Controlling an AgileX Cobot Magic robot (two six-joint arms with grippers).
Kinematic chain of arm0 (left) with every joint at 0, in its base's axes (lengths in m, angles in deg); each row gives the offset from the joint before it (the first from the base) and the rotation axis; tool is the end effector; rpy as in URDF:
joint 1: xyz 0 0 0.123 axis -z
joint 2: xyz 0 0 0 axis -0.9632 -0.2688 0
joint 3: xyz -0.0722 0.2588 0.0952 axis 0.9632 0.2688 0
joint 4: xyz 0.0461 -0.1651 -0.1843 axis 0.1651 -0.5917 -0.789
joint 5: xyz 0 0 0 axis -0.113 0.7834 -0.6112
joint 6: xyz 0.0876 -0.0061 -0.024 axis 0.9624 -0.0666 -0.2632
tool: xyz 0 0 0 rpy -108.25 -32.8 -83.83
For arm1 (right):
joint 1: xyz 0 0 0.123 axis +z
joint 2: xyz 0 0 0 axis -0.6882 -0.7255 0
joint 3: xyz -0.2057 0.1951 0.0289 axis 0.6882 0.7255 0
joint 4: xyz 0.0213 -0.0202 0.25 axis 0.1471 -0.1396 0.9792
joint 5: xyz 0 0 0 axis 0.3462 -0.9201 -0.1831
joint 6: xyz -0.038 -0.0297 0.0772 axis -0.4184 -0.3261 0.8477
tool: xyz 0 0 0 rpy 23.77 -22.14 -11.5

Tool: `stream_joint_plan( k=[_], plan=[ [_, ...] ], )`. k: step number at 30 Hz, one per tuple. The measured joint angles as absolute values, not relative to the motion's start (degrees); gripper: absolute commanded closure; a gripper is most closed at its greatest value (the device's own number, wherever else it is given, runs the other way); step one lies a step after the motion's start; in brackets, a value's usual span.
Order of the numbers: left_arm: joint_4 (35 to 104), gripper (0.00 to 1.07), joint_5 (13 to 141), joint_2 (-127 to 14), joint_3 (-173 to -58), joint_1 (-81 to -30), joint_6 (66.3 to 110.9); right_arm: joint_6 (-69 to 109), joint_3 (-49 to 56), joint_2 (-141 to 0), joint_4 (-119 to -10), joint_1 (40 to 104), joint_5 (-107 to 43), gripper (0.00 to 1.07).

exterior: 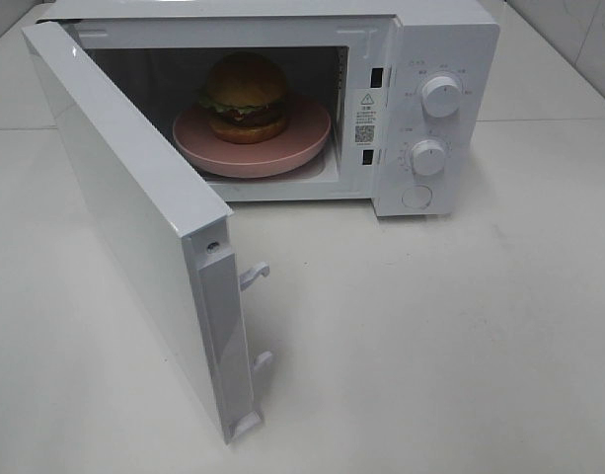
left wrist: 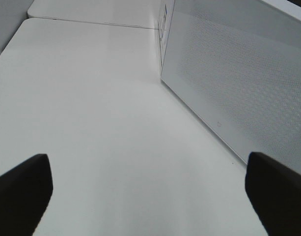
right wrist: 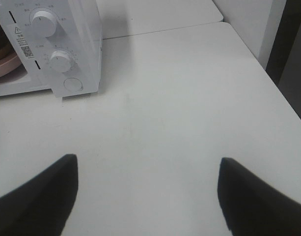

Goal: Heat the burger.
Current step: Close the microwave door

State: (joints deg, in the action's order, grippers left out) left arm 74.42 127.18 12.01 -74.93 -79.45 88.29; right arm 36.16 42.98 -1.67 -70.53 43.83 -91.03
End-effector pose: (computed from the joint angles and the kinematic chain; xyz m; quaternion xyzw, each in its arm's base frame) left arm -0.0073 -0.0142 0.2821 -0.0074 0.8463 -0.0457 0.5307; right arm -0.0017 -0.0078 0.2837 0.0810 0.8234 0.0067 0.5617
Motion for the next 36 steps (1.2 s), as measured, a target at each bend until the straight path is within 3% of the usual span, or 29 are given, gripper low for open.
stream_joint_plan(
  k=[36],
  plan=[
    [74.4, 0.06, 127.2, 12.0, -74.9, -79.5, 88.3, 36.1, 43.0, -1.7, -70.5, 43.8, -91.0, 0.31]
  ],
)
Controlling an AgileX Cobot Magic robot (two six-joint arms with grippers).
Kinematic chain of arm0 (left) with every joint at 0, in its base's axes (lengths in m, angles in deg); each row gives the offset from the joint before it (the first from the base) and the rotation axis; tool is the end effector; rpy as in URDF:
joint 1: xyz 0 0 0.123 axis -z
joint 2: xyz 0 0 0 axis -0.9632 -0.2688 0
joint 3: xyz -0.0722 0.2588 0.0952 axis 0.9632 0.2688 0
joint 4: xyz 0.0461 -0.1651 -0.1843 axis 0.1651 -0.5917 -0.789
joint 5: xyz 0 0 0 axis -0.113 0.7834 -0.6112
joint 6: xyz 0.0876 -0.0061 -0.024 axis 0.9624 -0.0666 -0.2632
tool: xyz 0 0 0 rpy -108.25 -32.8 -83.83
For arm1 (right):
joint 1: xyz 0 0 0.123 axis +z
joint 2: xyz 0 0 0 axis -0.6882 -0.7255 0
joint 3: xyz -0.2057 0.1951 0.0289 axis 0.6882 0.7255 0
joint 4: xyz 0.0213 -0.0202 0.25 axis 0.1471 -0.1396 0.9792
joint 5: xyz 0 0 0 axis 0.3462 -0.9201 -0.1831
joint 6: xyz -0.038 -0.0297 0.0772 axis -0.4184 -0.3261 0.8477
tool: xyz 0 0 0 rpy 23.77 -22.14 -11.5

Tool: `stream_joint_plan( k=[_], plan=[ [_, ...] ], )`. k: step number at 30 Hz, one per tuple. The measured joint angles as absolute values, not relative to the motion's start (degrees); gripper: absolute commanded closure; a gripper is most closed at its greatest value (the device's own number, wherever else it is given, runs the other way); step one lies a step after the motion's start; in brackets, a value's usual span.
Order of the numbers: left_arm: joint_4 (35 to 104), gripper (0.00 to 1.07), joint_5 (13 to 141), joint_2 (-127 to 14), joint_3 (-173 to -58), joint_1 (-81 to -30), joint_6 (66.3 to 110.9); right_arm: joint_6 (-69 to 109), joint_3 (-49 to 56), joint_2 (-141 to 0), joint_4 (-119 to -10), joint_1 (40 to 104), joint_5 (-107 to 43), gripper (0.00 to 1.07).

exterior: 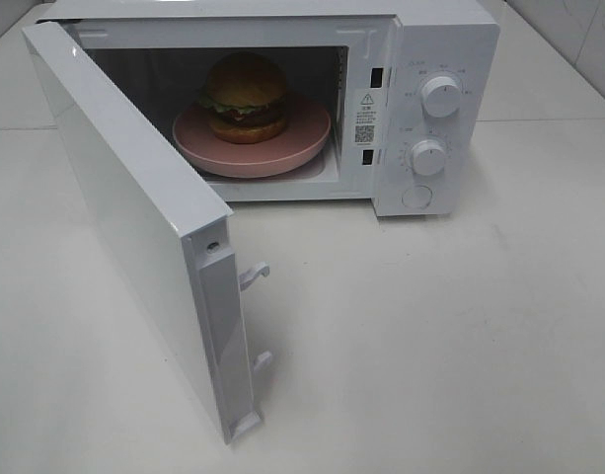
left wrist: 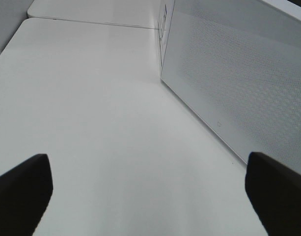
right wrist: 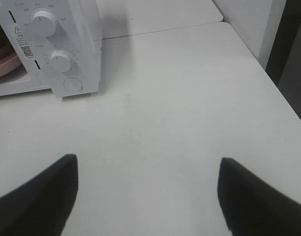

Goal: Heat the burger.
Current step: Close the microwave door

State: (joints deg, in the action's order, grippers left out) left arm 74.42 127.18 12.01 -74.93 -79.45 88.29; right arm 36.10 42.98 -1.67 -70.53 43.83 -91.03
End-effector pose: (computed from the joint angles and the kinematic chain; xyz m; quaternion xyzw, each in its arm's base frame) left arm -0.0073 -0.0142 0.2821 -0.0074 0.8463 -0.0457 0.5307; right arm -0.0017 -0.0078 0.2837 0.0806 0.8234 0.0064 0.5617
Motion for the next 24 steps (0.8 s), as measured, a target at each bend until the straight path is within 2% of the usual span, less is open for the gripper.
stream_joint_plan(
  k=[15, 18, 24],
  plan=[
    [74.4, 0.06, 127.2, 12.0, -74.9, -79.5, 88.3, 36.1, 43.0, -1.7, -70.5, 43.8, -91.0, 0.31],
    [73.3, 0.06, 127.2, 11.9, -74.9, -79.5, 88.3, 36.1, 43.0, -1.7, -70.5, 43.8, -91.0, 0.31],
    [67.1, 0.06, 123.6, 9.1, -75.7, -79.5, 89.3, 36.1, 43.0, -1.7, -70.5, 43.8, -91.0, 0.31]
  ],
)
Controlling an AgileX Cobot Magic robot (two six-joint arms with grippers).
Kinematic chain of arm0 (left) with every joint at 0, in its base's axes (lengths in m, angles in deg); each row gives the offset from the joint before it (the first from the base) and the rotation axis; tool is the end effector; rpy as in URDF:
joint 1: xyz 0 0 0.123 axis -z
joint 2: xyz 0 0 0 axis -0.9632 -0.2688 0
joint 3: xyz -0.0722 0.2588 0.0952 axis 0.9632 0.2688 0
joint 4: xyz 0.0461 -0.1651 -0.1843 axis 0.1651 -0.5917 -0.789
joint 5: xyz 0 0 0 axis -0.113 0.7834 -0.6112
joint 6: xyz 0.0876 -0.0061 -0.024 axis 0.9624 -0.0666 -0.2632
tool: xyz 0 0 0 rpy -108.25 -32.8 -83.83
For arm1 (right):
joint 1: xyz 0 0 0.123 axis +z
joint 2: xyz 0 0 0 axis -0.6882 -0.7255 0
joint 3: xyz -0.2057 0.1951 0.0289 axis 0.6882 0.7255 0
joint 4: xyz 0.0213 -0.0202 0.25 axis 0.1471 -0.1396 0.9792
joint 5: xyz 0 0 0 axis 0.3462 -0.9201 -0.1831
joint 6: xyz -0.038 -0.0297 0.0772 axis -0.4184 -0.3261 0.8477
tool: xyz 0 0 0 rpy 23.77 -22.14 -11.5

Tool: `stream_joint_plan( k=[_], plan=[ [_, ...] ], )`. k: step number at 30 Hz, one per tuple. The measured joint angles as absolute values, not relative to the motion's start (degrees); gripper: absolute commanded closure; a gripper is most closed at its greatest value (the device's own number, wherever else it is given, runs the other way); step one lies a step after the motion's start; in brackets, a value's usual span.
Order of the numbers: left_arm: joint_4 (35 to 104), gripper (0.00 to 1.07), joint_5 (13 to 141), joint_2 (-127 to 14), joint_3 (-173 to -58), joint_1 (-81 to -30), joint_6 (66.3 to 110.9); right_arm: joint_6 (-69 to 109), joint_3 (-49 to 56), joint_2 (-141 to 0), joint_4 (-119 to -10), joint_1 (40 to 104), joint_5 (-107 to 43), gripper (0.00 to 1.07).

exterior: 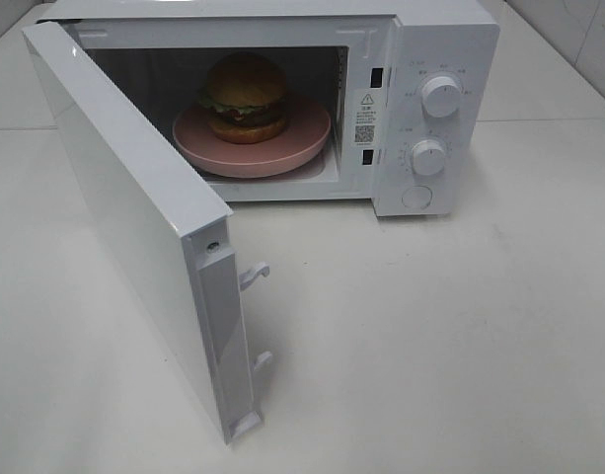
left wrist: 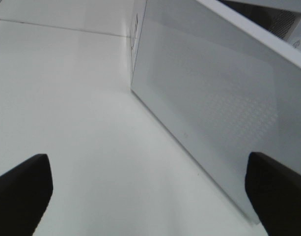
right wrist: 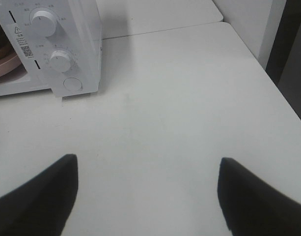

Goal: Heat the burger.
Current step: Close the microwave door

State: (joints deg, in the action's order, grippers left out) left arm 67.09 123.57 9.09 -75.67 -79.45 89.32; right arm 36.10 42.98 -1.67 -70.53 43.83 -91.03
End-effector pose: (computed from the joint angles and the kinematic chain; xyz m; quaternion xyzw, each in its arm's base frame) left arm 0.0016 -0.0225 0.2930 -0.0039 0.8334 -0.1038 0.5429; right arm -0.0017 -0.0078 0.2837 0.0806 0.8234 0.0064 0.5617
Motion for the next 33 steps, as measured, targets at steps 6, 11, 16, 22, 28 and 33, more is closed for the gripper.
stream_joint_plan(
  k=[6, 11, 16, 22, 28, 33],
  plan=[
    [64.7, 0.06, 117.8, 2.3, -76.0, -79.5, 89.7, 36.1, 43.0, -1.7, -70.5, 43.8, -91.0, 0.31],
    [64.4, 0.09, 114.5, -3.1, -76.0, -79.5, 92.0, 36.1, 43.0, -1.7, -70.5, 43.8, -91.0, 0.31],
    [64.3, 0.22, 107.1, -5.2, -76.0, -79.4, 93.4, 36.1, 43.0, -1.7, -70.5, 43.8, -91.0, 0.31],
    [64.3, 0.66, 99.6, -7.5, -76.0, -79.4, 93.7, 36.1, 43.0, -1.7, -70.5, 43.8, -91.0, 0.31],
    [64.3, 0.93, 93.0, -10.0, -75.5, -79.4, 93.8, 36.1, 43.0, -1.7, -70.5, 43.8, -91.0, 0.31],
    [64.4, 1.07, 86.4, -11.9, -72.5, -79.4, 93.8, 36.1, 43.0, -1.7, -70.5, 43.8, -91.0, 0.31]
  ],
)
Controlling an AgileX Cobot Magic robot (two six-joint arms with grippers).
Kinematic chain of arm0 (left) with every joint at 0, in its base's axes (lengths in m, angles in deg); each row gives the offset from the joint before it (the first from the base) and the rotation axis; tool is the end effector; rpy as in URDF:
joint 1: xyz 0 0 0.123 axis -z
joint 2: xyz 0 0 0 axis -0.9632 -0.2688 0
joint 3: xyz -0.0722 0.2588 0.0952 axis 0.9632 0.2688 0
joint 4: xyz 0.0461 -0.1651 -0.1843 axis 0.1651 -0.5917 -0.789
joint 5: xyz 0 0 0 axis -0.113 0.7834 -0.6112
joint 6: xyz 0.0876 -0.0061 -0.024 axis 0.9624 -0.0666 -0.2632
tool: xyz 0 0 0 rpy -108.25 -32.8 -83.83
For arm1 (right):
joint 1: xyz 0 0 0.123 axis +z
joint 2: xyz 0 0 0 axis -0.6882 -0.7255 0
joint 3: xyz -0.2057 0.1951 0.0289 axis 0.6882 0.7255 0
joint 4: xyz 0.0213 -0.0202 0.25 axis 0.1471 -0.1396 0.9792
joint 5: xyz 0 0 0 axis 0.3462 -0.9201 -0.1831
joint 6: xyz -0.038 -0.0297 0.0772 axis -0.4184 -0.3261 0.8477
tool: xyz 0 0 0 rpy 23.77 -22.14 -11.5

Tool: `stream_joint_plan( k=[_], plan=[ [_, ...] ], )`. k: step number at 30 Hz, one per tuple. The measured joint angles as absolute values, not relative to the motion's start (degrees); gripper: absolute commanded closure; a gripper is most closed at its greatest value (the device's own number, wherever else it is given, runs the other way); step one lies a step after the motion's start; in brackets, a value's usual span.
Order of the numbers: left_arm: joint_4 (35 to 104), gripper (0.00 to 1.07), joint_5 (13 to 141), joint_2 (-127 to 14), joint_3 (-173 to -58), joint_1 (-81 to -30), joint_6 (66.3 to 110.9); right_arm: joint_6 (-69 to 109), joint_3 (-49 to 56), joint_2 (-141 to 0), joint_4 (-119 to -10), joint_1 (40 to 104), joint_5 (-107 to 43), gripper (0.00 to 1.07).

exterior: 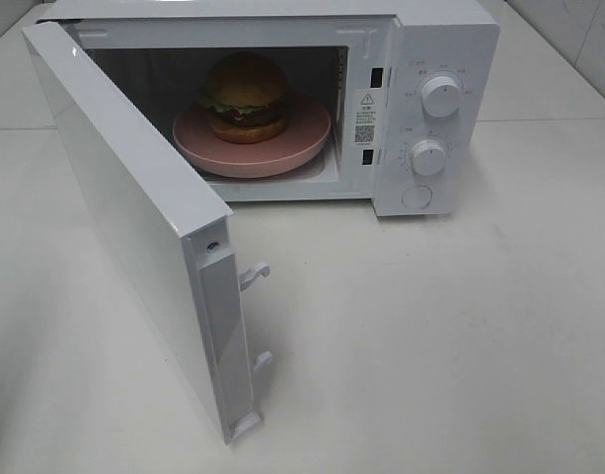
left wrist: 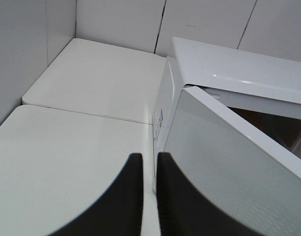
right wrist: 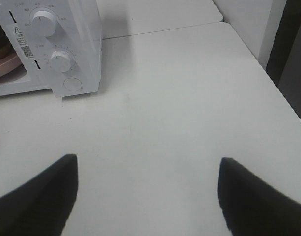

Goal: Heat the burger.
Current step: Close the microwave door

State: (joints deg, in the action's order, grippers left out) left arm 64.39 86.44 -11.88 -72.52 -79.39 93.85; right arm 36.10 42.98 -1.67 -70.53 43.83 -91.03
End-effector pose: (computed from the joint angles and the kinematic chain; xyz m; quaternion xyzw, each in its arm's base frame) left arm 0.0907 -0.0028 0.3136 -0.0603 0.7674 -0.0712 0.6344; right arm -0.0017 -0.0078 0.2837 0.0806 0.8234 0.0064 0.5617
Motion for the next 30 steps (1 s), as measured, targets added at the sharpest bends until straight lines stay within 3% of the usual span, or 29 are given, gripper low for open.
stream_joint_plan(
  k=[17, 24, 29, 30],
  plan=[
    [64.5, 1.07, 59.3, -28.0, -64.5, -79.4, 93.8, 36.1, 43.0, -1.7, -70.5, 43.8, -91.0, 0.31],
    [67.9, 1.07, 50.7, -37.4, -64.4, -79.4, 93.4, 36.1, 43.0, -1.7, -70.5, 43.8, -91.0, 0.31],
    [74.4, 1.07, 46.2, -43.0, -64.3, -79.4, 87.8, 36.1, 43.0, -1.7, -70.5, 43.8, -91.0, 0.31],
    [78.5, 1.07, 45.0, -45.0, -64.3, -79.4, 84.5, 36.1, 43.0, -1.7, -70.5, 43.8, -91.0, 0.31]
  ],
)
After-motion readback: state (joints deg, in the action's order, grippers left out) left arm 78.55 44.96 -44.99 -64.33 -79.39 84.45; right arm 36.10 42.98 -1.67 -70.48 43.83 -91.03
